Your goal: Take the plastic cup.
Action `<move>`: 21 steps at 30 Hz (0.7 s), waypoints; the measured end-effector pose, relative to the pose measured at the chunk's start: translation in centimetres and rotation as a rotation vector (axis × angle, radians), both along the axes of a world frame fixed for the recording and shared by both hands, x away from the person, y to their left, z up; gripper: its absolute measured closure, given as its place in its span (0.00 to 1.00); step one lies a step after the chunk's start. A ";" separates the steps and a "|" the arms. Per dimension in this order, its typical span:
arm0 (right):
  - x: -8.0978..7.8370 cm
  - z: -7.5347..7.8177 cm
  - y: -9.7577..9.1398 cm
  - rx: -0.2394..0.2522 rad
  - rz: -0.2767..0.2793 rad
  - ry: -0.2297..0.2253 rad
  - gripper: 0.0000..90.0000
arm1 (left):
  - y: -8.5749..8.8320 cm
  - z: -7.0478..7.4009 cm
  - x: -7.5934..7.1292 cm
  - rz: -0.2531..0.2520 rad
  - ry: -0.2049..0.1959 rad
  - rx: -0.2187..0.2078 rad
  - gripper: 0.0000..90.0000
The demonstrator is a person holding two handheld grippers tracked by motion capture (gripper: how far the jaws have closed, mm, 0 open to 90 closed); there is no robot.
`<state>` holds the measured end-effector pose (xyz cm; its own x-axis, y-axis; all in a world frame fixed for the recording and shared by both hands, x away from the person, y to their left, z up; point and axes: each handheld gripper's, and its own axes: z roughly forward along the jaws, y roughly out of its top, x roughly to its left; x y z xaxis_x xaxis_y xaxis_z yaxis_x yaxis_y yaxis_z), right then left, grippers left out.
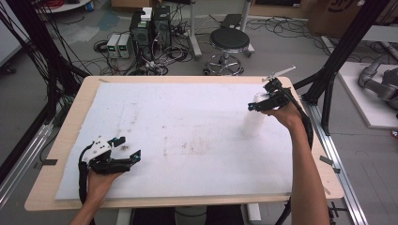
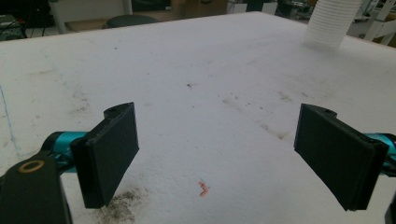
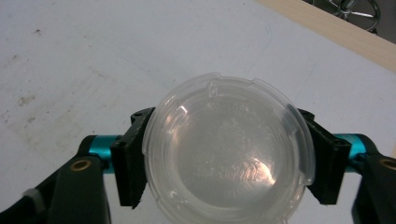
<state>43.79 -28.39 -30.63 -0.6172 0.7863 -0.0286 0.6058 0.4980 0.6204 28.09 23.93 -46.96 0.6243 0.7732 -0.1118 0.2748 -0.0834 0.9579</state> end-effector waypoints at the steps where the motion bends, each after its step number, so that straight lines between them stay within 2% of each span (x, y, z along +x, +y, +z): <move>1: 0.0 0.0 0.0 -0.005 0.003 -0.003 0.36 | 0.0 0.0 0.0 -0.001 0.001 -0.001 0.15; 6: -0.1 0.2 -0.1 -0.002 0.009 -0.009 0.41 | 0.0 0.0 0.0 -0.001 0.001 -0.002 0.15; 21: -0.4 0.4 0.0 0.001 0.005 -0.010 0.42 | -0.1 0.0 0.1 -0.006 0.004 0.008 0.15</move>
<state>43.38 -28.38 -30.23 -0.6205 0.7835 -0.0338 0.5972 0.5000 0.6272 28.15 23.84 -46.95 0.6282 0.7705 -0.1080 0.2783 -0.0929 0.9560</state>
